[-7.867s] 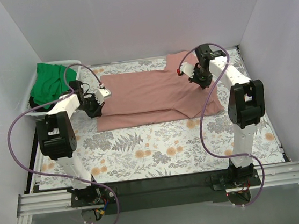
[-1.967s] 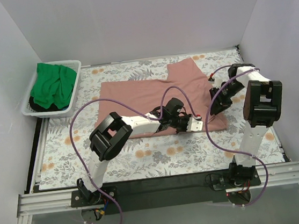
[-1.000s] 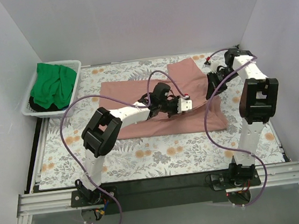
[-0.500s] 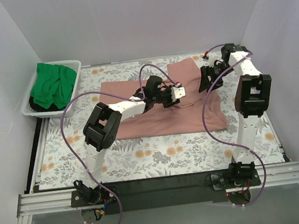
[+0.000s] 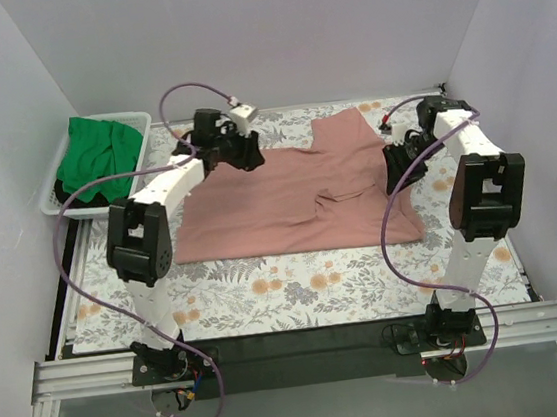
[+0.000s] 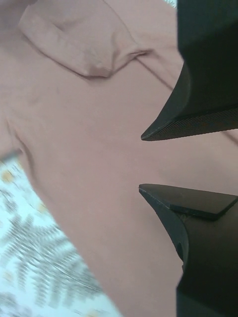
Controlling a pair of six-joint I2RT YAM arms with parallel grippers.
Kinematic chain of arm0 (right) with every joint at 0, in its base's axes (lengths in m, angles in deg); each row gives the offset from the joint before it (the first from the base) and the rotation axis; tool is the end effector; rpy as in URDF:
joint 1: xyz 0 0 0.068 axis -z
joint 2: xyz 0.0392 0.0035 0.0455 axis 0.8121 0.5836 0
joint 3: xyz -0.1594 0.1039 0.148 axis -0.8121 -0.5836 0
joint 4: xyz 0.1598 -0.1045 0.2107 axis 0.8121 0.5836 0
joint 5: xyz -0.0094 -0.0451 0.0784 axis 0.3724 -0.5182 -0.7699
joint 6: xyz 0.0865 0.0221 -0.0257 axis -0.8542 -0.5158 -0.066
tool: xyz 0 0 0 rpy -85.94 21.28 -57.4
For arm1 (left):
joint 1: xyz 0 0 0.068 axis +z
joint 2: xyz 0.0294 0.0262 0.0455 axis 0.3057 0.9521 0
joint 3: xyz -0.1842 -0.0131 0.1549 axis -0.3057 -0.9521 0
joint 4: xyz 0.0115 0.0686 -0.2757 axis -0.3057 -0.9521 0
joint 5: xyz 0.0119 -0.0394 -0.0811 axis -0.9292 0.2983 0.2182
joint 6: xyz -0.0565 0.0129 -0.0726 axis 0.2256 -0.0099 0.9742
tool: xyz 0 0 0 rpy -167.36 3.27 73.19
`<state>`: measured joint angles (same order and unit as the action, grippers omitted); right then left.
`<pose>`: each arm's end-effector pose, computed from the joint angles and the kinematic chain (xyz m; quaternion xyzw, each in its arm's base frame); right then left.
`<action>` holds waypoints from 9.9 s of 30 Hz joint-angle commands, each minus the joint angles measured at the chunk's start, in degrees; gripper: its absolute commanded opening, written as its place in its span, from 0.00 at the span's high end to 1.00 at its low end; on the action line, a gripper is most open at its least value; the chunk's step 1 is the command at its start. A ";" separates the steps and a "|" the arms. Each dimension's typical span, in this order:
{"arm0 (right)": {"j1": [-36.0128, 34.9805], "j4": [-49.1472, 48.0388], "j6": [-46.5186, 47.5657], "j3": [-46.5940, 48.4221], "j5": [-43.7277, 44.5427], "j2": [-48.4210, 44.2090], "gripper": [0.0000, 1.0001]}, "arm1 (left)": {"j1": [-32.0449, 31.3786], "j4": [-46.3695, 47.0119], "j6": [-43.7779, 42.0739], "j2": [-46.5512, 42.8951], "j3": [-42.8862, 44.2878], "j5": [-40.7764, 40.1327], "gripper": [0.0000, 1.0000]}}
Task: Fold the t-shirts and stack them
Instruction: Fold the tshirt
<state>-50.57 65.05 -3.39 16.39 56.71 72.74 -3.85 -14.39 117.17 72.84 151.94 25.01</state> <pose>0.4057 0.0120 0.1486 -0.2020 0.9480 0.2103 0.1277 0.4526 -0.2224 0.1703 0.0639 0.8752 -0.3775 0.2957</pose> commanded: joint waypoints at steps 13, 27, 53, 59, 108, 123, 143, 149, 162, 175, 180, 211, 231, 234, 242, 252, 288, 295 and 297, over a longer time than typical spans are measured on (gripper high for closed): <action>-0.47 -9.19 6.91 -18.82 16.00 -3.33 0.64 | 12.68 -24.92 6.95 -18.54 -29.46 -5.48 0.65; -0.47 -11.83 14.65 -25.95 25.33 -6.65 0.61 | 13.48 -38.89 -0.96 -17.48 -31.66 -10.40 0.67; -3.64 -6.72 -3.54 0.08 -10.54 4.23 0.79 | -16.93 -7.53 20.31 15.47 17.82 17.45 0.74; -3.64 -11.30 -5.04 -5.64 -5.52 4.50 0.88 | -18.52 -4.19 21.10 16.79 13.34 8.33 0.77; -5.31 -12.71 -6.71 -5.29 -1.65 6.43 0.95 | -18.17 3.11 20.57 19.34 9.20 5.51 0.75; -5.40 -13.32 -5.21 -7.05 1.78 7.40 0.97 | -12.72 8.01 24.69 20.84 13.53 -0.82 0.73; -1.97 -14.55 -15.23 31.60 -0.97 16.16 0.52 | 10.83 -11.91 17.07 2.20 12.11 9.37 0.35; -1.97 -20.79 -17.95 32.85 6.08 20.13 0.41 | 18.66 -17.28 13.54 4.65 13.16 6.39 0.28; -1.97 -29.48 -22.00 28.91 12.58 24.89 0.40 | 21.56 -17.72 13.27 11.69 16.59 0.49 0.28; -3.28 -31.61 -28.24 30.66 9.34 31.04 0.50 | 24.29 -17.11 13.89 13.54 17.91 -2.23 0.29; -3.64 -31.78 -27.98 29.42 10.57 31.56 0.58 | 24.64 -17.11 14.33 14.59 18.44 -3.38 0.29; -3.64 -36.52 -28.77 30.74 3.27 29.63 0.99 | 23.67 -18.86 11.52 25.75 26.61 -10.32 0.59; -0.74 -37.67 -27.28 25.83 2.13 20.85 0.99 | 23.76 -13.95 12.31 17.24 23.19 -6.98 1.00; -0.21 -37.67 -26.31 24.24 1.78 19.44 0.99 | 24.02 -12.72 11.96 15.21 21.26 -7.07 1.00; 0.05 -37.58 -25.96 24.06 1.16 19.52 0.99 | 24.20 -12.54 12.48 15.74 21.51 -6.89 1.00; 0.40 -37.05 -26.04 23.80 -0.77 17.33 0.99 | 25.07 -9.90 12.13 9.77 16.95 -4.52 1.00; 5.06 -27.56 -11.90 2.09 -9.12 -1.65 0.99 | 33.16 -8.40 4.31 -21.08 -19.08 8.49 1.00; 5.33 -27.30 -9.09 -4.15 -8.16 -3.85 0.99 | 34.04 -9.37 1.94 -23.55 -24.18 7.44 1.00; 5.41 -27.30 -8.29 -5.73 -7.45 -3.68 0.99 | 33.95 -9.37 1.41 -23.46 -25.33 7.17 1.00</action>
<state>-45.61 37.16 -14.23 12.10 49.17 71.54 29.50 -23.28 120.75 52.66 128.20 32.77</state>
